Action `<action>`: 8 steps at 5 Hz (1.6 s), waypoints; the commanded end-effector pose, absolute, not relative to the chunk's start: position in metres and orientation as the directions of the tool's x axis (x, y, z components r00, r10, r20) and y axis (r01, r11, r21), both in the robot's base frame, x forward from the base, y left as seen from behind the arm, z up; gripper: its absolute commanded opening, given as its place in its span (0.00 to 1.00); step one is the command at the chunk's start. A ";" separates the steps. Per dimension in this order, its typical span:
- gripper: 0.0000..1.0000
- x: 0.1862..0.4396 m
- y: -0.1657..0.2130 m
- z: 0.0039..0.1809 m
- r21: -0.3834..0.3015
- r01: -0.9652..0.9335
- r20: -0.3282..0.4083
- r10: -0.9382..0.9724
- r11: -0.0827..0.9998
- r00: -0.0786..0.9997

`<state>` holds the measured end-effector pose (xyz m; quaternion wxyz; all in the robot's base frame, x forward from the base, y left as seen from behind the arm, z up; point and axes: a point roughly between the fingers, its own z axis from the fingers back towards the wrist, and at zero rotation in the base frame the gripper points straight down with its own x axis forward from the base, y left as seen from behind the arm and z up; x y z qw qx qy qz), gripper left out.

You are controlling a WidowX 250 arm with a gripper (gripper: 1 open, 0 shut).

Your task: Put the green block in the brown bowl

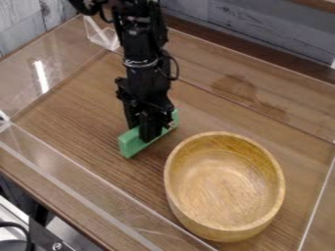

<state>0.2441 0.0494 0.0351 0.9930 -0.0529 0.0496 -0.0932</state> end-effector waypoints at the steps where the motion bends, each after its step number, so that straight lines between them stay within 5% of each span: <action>1: 0.00 0.253 0.057 0.065 -0.089 0.154 -0.032 -0.157 0.984 0.987; 3: 0.00 0.259 0.070 0.163 -0.065 0.024 0.041 -0.021 0.998 0.999; 4: 0.00 0.251 0.104 0.168 -0.053 0.035 0.058 -0.032 0.998 0.998; 5: 0.00 0.248 0.134 0.151 -0.041 0.067 0.052 -0.064 0.997 0.997; 8: 0.00 0.253 0.102 0.124 -0.050 0.182 0.054 -0.180 0.982 0.982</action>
